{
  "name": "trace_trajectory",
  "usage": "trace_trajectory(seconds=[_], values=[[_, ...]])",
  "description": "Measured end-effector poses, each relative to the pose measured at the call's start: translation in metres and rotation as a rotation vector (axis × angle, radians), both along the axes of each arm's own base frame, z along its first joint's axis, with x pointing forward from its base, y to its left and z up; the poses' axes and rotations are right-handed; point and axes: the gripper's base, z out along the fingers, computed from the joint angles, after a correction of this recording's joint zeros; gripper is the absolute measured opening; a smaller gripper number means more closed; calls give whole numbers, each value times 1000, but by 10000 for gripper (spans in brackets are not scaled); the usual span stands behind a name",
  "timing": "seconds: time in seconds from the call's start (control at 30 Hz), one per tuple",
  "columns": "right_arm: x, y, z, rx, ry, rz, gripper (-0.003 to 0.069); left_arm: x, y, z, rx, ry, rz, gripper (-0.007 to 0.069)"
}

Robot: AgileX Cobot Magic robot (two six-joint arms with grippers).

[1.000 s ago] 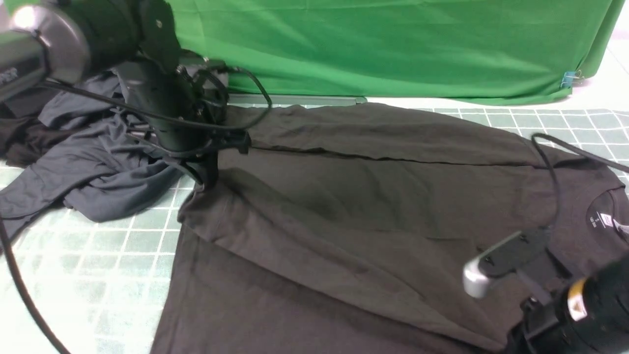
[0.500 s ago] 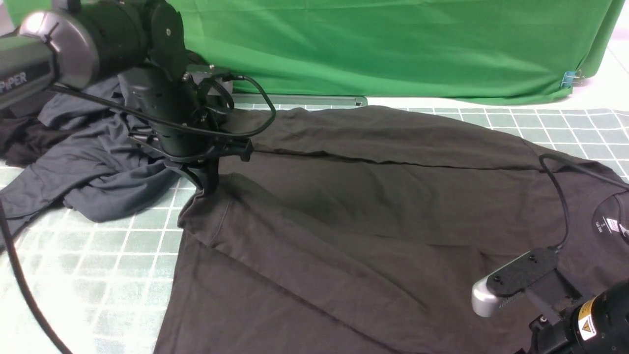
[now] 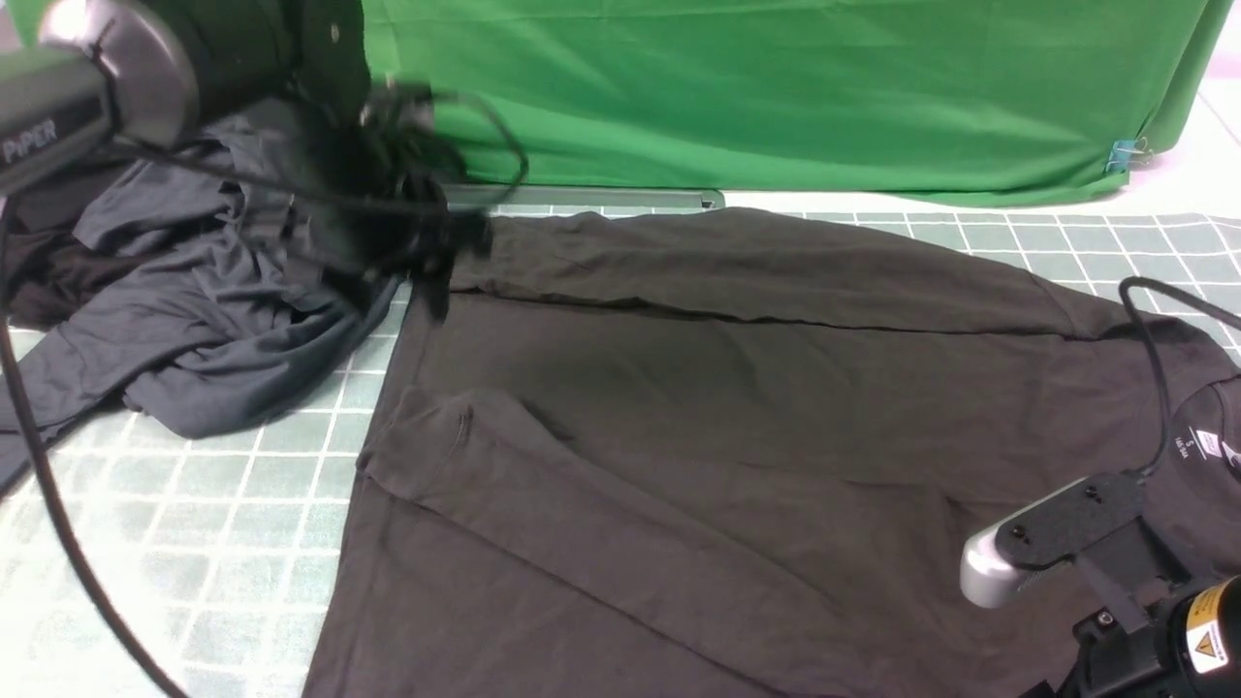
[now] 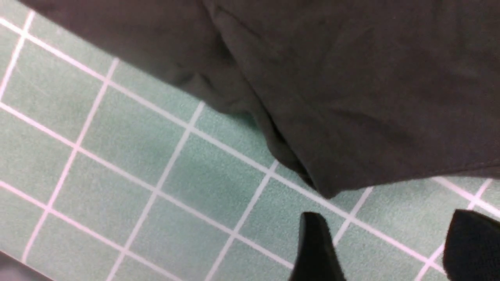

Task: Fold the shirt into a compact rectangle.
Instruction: 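Grab the top left corner of the dark shirt with the left gripper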

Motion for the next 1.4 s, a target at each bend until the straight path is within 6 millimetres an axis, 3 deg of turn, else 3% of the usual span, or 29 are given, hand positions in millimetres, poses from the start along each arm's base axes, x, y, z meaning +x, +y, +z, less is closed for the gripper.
trace_trajectory(seconds=[0.13, 0.3, 0.47, 0.83, 1.07, 1.17, 1.3, 1.4], values=[[0, 0, 1, 8, -12, -3, 418, 20, 2, 1, -43, -64, 55, 474], [0, 0, 1, 10, -14, -6, 418, 48, 5, -17, -78, -63, 118, 435], [0, 0, 1, 13, -11, -20, 418, 76, 3, -56, -67, -43, 127, 417], [0, 0, 1, 17, -10, -31, 418, 100, 10, -90, -47, -92, 120, 398], [0, 0, 1, 18, -9, -37, 418, 101, 8, -99, -51, -75, 95, 272], [0, 0, 1, 21, -7, -47, 418, 101, 6, -100, -54, -73, 72, 176], [0, 0, 1, 22, -7, -52, 418, 101, 6, -99, -50, -64, 54, 62], [0, 0, 1, 22, -7, -52, 418, 100, 4, -93, -37, -58, 32, 24]])
